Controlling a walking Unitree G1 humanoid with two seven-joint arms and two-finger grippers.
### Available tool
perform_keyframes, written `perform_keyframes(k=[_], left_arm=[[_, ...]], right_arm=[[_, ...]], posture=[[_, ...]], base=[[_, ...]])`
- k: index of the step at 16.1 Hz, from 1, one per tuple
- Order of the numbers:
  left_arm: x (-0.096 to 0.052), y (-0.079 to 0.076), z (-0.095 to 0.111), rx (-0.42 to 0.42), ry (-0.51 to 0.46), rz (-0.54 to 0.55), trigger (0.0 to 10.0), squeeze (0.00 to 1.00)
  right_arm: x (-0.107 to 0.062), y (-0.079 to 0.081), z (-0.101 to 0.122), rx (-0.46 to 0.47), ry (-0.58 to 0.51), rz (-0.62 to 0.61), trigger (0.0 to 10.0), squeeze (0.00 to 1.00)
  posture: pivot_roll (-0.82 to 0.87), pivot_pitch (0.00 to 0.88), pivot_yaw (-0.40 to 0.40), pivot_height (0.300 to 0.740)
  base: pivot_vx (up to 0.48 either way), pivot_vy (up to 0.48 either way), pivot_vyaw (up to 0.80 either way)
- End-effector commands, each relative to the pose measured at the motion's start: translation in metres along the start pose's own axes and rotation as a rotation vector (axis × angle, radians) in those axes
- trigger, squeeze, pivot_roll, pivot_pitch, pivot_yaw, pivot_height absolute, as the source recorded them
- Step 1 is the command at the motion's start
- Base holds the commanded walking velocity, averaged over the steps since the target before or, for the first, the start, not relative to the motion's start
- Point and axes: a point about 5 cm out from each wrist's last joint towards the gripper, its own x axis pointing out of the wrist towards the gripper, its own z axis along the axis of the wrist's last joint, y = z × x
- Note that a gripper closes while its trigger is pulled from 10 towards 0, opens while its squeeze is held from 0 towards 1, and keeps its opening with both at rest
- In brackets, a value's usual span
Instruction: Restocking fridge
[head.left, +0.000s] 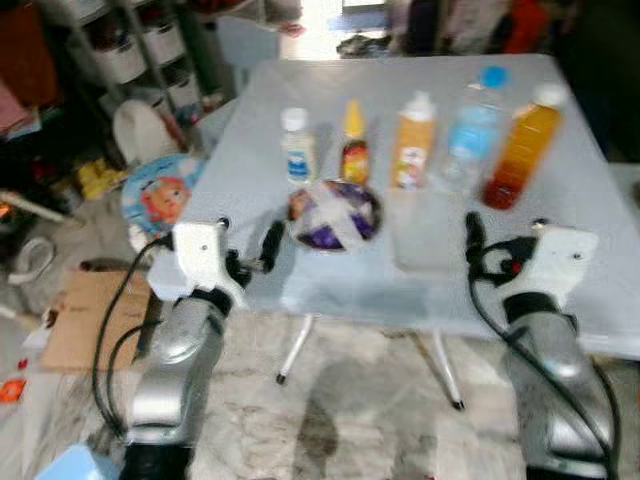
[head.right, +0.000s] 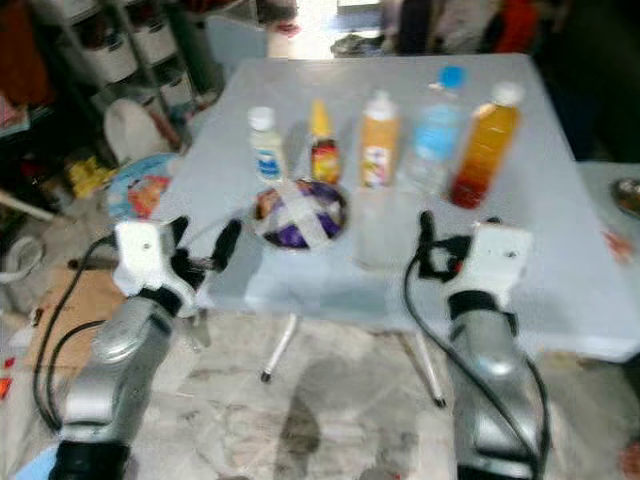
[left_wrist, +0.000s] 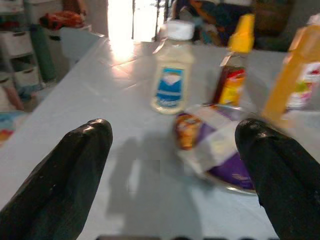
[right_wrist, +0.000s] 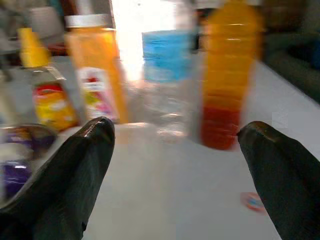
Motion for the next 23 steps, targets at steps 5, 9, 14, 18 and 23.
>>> perform_keyframes(k=[5, 9, 14, 18, 23], left_arm=[[-0.009, -0.007, 0.007, -0.047, -0.006, -0.021, 10.0, 0.00], [-0.004, -0.006, 0.010, -0.002, -0.009, -0.018, 10.0, 0.00], [-0.005, -0.007, 0.012, 0.065, 0.016, -0.119, 10.0, 0.00], [-0.007, -0.007, 0.012, 0.100, 0.031, -0.149, 10.0, 0.00], [-0.008, -0.006, 0.014, 0.138, 0.036, -0.178, 10.0, 0.00]], right_arm=[[-0.005, 0.006, 0.005, -0.010, -0.011, 0.014, 10.0, 0.00], [-0.001, 0.002, 0.003, 0.018, 0.008, -0.025, 10.0, 0.00], [-0.005, -0.019, -0.018, 0.137, 0.135, -0.182, 10.0, 0.00], [-0.003, -0.019, -0.027, 0.198, 0.189, -0.161, 10.0, 0.00], [0.005, -0.010, -0.035, 0.298, 0.230, -0.071, 10.0, 0.00]], posture=[[-0.11, 0.000, 0.115, 0.740], [-0.11, 0.016, 0.108, 0.740], [-0.11, 0.034, 0.117, 0.740], [-0.10, 0.053, 0.128, 0.740], [-0.08, 0.062, 0.135, 0.740]], base=[[0.000, 0.000, 0.00], [0.000, 0.000, 0.00], [0.000, 0.000, 0.00], [0.000, 0.000, 0.00], [0.000, 0.000, 0.00]])
